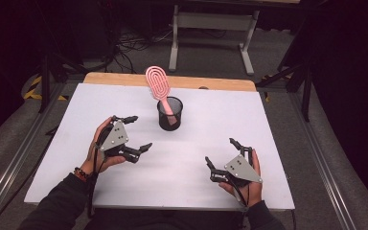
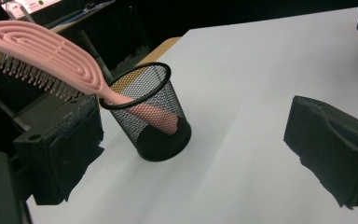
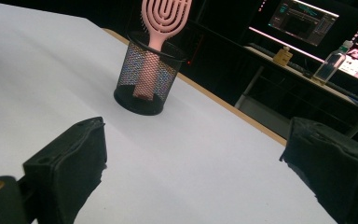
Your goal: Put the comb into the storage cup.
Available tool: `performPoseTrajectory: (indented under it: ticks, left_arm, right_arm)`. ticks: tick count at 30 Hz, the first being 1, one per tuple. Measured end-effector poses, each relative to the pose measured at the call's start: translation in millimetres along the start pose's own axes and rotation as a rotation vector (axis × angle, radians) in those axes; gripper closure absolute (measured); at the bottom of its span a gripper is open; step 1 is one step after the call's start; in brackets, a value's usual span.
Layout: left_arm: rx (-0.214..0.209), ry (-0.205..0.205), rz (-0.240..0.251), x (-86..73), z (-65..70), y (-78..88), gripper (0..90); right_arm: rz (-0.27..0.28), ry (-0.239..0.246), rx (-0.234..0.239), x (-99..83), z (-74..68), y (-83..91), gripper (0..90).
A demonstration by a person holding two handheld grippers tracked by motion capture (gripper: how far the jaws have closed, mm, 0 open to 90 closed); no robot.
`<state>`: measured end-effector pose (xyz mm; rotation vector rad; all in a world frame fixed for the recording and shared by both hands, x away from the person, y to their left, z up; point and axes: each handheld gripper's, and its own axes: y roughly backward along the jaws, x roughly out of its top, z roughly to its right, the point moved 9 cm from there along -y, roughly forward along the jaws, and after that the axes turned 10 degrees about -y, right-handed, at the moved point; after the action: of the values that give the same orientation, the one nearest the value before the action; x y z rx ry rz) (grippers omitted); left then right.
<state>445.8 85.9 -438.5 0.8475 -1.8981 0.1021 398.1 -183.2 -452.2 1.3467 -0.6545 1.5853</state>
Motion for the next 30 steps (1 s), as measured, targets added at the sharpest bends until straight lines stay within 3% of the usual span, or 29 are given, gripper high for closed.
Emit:
performPoseTrajectory:
  ticks: [4, 30]
  left_arm:
    - [0.007, 0.011, 0.006, -3.5, 2.1, 3.2, 5.3]
    - [0.009, -0.023, -0.047, -26.0, 13.0, 30.3, 4.6]
  right_arm:
    - [0.002, -0.002, 0.010, 0.2, -0.9, 0.4, 6.1]
    - [0.005, 0.008, -0.005, 1.2, 0.1, 0.7, 6.1]
